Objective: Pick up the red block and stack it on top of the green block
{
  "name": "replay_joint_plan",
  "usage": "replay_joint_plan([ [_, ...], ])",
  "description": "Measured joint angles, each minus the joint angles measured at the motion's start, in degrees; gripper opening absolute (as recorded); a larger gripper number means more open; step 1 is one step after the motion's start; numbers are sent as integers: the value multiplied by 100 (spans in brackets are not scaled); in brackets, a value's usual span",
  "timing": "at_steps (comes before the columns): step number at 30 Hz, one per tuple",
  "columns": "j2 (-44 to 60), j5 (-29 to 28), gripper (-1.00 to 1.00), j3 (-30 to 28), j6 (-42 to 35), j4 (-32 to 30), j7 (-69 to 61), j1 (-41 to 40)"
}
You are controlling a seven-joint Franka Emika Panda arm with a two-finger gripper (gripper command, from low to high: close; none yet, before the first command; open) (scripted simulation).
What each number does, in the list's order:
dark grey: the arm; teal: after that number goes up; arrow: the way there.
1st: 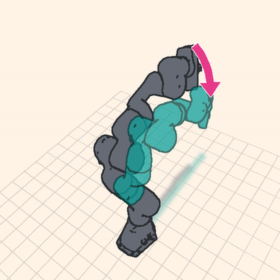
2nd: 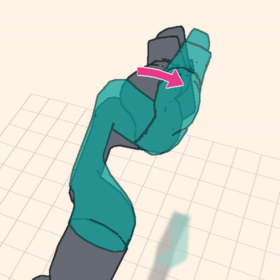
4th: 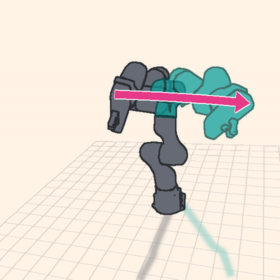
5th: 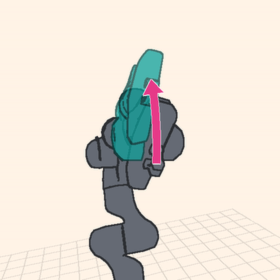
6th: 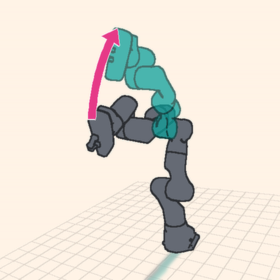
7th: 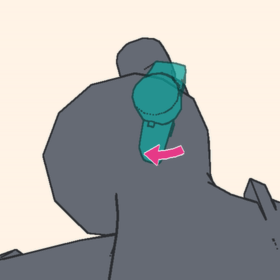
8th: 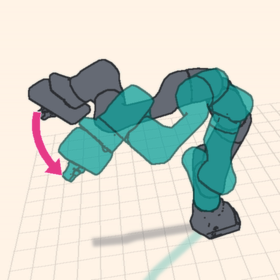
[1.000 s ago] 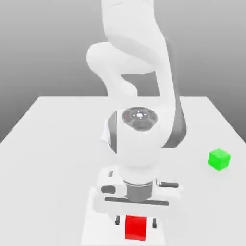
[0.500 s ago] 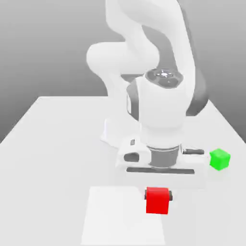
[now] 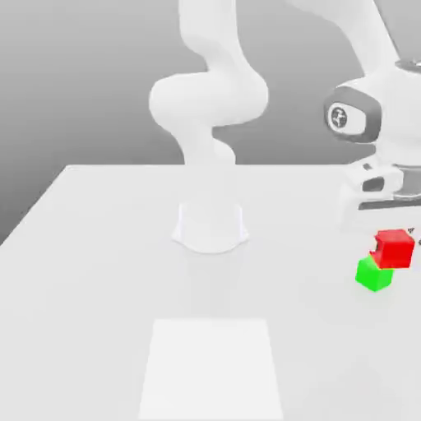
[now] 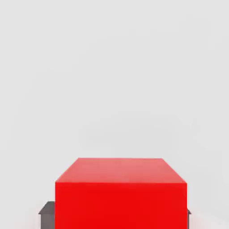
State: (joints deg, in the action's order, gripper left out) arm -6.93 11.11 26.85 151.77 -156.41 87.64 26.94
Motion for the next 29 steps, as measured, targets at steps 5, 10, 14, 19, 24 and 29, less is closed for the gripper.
replay_joint_plan([
  [5, -132, -94, -100, 614, 72, -301, 964, 389],
  [10, 103, -460, -100, 747, 338, -328, 1318, 305],
  [14, 348, -833, -100, 773, 561, -322, 1580, 197],
  [19, 683, -1383, -100, 764, 824, -310, 1967, 75],
  [24, 1034, -1988, -100, 637, 1066, -289, 2400, 57],
  [29, 1378, -2543, -100, 393, 1293, -263, 2807, 176],
])
